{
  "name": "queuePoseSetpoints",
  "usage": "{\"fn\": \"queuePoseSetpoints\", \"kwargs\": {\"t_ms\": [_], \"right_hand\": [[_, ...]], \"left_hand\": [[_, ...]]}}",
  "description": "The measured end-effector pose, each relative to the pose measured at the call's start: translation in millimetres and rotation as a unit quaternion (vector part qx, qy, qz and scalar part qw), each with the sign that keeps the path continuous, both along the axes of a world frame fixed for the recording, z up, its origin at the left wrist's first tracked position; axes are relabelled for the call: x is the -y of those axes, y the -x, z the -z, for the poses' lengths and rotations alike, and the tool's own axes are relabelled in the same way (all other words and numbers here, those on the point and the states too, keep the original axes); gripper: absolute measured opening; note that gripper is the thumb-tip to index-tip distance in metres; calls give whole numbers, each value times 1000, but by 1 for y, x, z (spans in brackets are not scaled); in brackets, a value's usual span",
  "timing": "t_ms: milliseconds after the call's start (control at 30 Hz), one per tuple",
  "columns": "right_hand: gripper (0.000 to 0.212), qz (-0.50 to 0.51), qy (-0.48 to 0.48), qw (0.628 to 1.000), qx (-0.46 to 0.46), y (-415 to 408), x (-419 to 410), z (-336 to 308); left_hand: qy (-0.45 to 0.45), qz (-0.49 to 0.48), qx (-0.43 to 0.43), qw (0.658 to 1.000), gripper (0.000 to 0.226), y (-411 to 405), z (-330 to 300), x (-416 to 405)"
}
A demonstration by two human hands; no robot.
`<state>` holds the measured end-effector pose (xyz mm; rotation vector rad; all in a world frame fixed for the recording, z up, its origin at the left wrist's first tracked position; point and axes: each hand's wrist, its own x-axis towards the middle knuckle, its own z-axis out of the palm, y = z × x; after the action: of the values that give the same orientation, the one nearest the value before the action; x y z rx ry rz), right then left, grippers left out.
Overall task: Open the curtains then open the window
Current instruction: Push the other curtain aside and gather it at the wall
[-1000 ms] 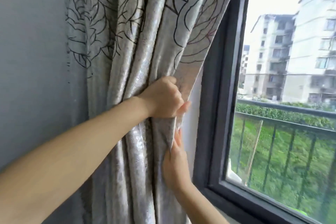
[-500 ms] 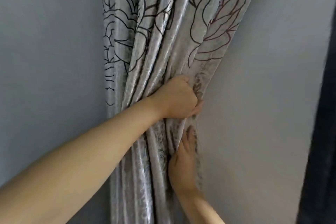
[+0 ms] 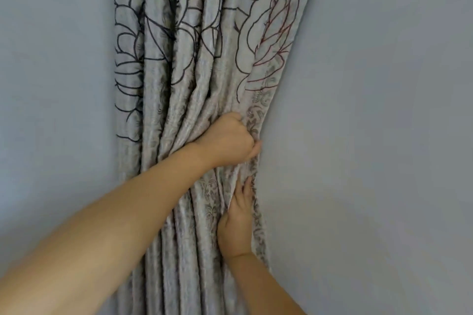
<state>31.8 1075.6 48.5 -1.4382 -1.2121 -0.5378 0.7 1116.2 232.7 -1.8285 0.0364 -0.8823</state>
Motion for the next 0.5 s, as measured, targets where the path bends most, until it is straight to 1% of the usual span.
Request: {"fn": "queuePoseSetpoints", "kwargs": {"t_ms": [67, 167, 233, 267, 333, 400, 433, 500], "right_hand": [[69, -30, 17, 999, -4, -4, 10, 3], [67, -95, 101, 990, -27, -7, 42, -3], [67, -125, 159, 978, -42, -9, 72, -5], [67, -139, 188, 971, -53, -10, 90, -4], [65, -168, 236, 952, -102, -10, 132, -4], [60, -165, 265, 938, -150, -8, 180, -2], [58, -147, 263, 938, -171, -6, 205, 0], [46, -106, 223, 946, -209, -3, 257, 7]], "left_hand": [[-3, -17, -13, 1000, 46, 2, 1, 5], [-1, -64, -22, 998, 50, 6, 3, 12], [33, -84, -46, 995, 44, 13, 5, 29], [59, -76, -64, 993, 44, 14, 7, 40], [117, -51, -85, 988, 51, 17, 12, 68], [155, 8, -87, 984, 54, 23, 20, 102], [175, 40, -89, 980, 52, 28, 26, 120], [192, 116, -96, 970, 44, 32, 47, 152]]}}
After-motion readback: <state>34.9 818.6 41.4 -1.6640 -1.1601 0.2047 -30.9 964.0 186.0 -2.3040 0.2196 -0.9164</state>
